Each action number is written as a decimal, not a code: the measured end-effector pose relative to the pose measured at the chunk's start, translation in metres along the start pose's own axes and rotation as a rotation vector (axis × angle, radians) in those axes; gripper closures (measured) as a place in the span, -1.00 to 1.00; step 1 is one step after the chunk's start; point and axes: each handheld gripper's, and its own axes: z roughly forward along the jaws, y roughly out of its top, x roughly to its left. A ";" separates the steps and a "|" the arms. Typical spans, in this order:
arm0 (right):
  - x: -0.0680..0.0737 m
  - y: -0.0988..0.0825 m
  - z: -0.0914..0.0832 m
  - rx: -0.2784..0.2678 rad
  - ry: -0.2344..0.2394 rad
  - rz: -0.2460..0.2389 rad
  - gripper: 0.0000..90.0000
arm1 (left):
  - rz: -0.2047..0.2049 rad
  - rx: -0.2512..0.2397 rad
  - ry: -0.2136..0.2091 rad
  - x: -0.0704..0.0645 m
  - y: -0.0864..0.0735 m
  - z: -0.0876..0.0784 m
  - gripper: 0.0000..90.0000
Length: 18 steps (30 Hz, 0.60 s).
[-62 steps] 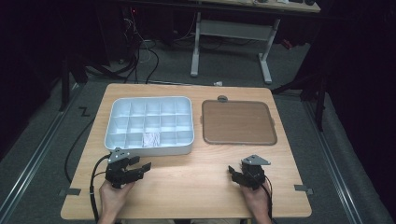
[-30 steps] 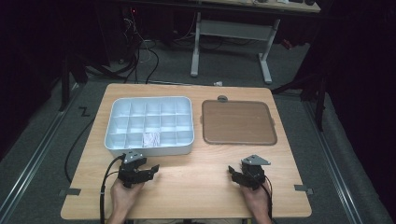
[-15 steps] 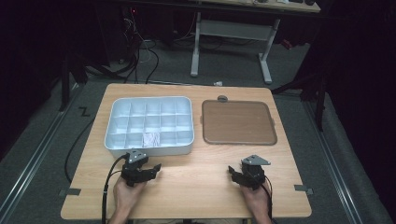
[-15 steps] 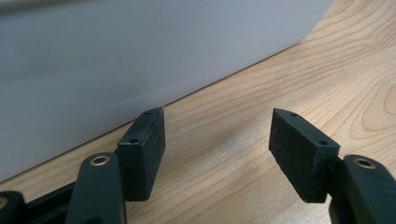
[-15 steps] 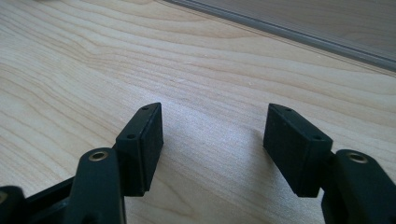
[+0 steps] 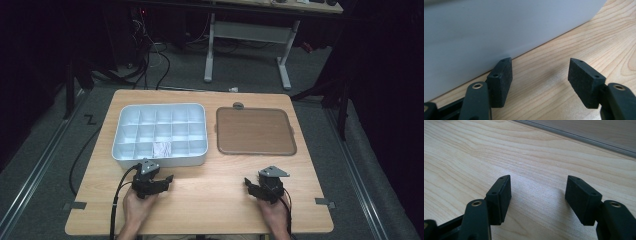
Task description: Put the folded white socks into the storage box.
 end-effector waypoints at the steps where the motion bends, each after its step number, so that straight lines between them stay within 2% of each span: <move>1: 0.000 0.000 0.000 0.000 0.000 0.000 -0.15 | 0.007 -0.002 0.001 0.000 -0.001 0.000 -0.18; 10: 0.000 0.000 0.000 0.001 0.000 0.003 -0.15 | 0.085 -0.011 0.026 -0.005 -0.008 0.002 -0.24; 18: 0.000 0.000 0.000 0.000 0.002 0.001 -0.16 | 0.083 -0.007 0.021 -0.005 -0.008 0.001 -0.27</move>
